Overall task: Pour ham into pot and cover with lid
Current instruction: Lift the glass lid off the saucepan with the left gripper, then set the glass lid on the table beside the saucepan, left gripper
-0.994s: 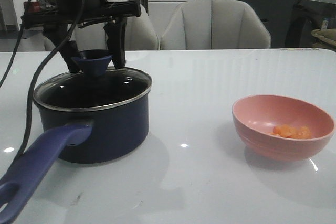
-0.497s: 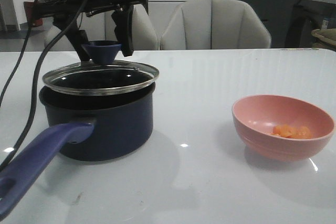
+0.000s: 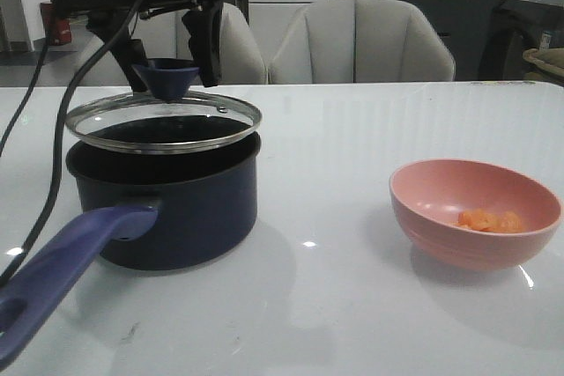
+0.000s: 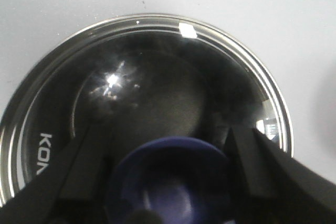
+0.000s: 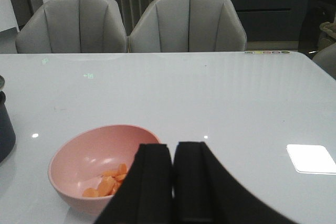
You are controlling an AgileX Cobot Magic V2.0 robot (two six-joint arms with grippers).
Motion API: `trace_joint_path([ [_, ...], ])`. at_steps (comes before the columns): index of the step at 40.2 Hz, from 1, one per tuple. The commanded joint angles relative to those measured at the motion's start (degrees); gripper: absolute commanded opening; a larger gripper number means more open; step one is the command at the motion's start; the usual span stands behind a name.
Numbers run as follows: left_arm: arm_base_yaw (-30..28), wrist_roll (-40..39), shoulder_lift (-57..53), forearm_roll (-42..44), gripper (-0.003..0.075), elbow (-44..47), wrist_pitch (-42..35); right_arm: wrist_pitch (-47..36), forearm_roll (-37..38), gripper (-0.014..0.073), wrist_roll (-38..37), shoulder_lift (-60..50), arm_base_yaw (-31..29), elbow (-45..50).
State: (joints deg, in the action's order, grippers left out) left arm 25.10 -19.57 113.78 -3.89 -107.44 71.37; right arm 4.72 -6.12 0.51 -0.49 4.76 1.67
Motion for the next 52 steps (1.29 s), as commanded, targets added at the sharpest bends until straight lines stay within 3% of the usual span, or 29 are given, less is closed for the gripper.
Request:
trace_joint_path([
  [1,-1.3,0.9,-5.7,0.1,0.0303,-1.9,2.3,-4.7,0.7,0.0152,0.1,-1.2,-0.3,0.4],
  [9,-6.6,3.9,-10.7,0.2,0.0303,3.0,2.3,-4.7,0.7,0.0152,0.1,-1.2,-0.3,0.4],
  [17,-16.4,8.4,-17.0,1.7,0.0303,14.1,1.9,-4.7,0.7,0.0152,0.1,-1.2,-0.3,0.4],
  [30,-30.2,17.8,-23.0,-3.1,0.0302,29.7,-7.0,-4.7,0.7,0.0152,0.1,-1.2,-0.3,0.4],
  [44,-32.1,18.9,-21.5,-5.4,0.0303,39.8,-24.3,-4.7,0.7,0.0152,0.1,-1.2,-0.3,0.4],
  [52,-32.1,22.8,-17.0,-8.4,0.0304,40.3,-25.2,-4.7,0.7,0.0152,0.1,-1.2,-0.3,0.4],
])
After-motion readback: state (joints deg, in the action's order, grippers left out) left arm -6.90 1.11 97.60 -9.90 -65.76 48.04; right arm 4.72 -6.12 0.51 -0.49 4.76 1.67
